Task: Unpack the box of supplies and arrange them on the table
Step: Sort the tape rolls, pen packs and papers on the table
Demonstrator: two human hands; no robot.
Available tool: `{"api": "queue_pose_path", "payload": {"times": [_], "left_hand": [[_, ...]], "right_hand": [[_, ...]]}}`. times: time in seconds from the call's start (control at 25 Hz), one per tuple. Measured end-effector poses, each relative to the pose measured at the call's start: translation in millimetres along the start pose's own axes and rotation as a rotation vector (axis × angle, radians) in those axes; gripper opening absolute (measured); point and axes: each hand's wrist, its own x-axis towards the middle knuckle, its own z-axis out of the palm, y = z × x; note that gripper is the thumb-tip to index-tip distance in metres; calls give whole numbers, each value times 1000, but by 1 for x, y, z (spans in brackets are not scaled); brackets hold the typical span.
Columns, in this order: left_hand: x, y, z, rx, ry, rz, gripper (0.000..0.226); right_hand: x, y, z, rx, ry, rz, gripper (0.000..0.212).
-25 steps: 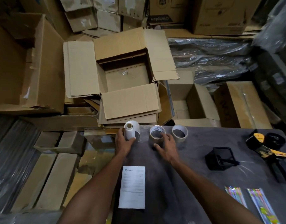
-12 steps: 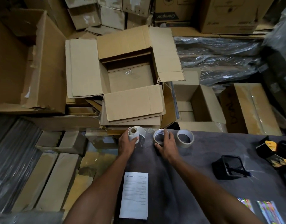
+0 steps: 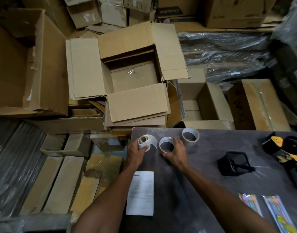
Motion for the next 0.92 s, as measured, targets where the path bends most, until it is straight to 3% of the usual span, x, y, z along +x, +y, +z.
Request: {"api": "queue_pose_path", "payload": {"times": [0.32, 0.68, 0.92], "left_hand": [[-79, 2, 25, -6, -49, 75, 30], [-159, 10, 52, 50, -123, 77, 41], [-209, 10, 70, 102, -156, 89, 41]], "right_hand": [[-67, 51, -30, -23, -5, 27, 100], [-131, 79, -56, 20, 13, 19, 88], [-168, 105, -72, 30, 10, 13, 93]]}}
